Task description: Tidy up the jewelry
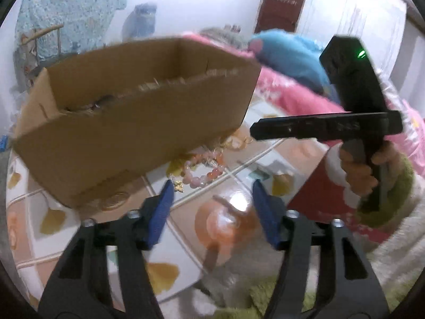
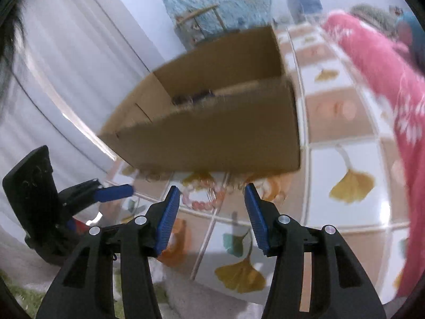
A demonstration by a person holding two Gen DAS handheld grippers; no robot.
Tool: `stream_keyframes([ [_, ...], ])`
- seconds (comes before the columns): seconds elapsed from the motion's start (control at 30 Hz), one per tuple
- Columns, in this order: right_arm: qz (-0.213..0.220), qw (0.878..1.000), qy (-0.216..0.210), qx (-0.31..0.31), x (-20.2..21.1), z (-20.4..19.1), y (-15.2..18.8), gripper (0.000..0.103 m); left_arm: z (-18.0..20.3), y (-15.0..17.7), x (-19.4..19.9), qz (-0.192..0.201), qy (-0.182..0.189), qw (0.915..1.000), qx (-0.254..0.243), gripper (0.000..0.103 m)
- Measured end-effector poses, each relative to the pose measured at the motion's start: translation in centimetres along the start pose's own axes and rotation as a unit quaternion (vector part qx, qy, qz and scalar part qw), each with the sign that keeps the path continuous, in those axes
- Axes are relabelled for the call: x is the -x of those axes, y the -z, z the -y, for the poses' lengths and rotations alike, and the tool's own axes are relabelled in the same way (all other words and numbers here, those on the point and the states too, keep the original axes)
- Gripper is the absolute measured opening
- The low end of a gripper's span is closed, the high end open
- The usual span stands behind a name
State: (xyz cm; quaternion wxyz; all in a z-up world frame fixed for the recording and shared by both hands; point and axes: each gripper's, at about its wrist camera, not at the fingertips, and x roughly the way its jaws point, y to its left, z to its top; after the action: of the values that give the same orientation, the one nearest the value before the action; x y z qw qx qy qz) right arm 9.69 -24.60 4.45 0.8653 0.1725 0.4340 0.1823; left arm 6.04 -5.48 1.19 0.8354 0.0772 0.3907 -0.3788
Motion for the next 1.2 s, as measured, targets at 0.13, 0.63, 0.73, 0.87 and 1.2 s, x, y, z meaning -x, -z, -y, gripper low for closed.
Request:
stream_keyframes([
  [0.13, -0.012, 1.0, 0.016, 0.011, -1.8, 0.0, 0.0, 0.034, -0.7, -0.9, -2.5, -0.023, -0.035, 0.999, 0.014, 0.03],
  [0.63, -0.049, 0.998, 0.025, 0.019, -4.7, -0.2, 1.0, 0.017, -0.5, -3.0, -6.8, -0.076, -0.098, 0.992, -0.026, 0.023],
  [0.73, -0.049, 0.998, 0.033, 0.029, -5.0, -0.5, 0.9, 0.016, -0.5, -3.3, -7.2, -0.082, -0.103, 0.9909, -0.028, 0.023],
  [0.87, -0.051, 0.998, 0.032, 0.032, -5.2, -1.0, 0.9, 0.016, -0.3, -3.6, -7.2, -0.088, -0.105, 0.9902, -0.027, 0.019],
  [1.2, -0.039, 0.999, 0.015, 0.018, -4.7, -0.4, 1.0, 0.004, 1.1, -3.0, -7.2, -0.067, -0.099, 0.9919, -0.042, 0.008],
])
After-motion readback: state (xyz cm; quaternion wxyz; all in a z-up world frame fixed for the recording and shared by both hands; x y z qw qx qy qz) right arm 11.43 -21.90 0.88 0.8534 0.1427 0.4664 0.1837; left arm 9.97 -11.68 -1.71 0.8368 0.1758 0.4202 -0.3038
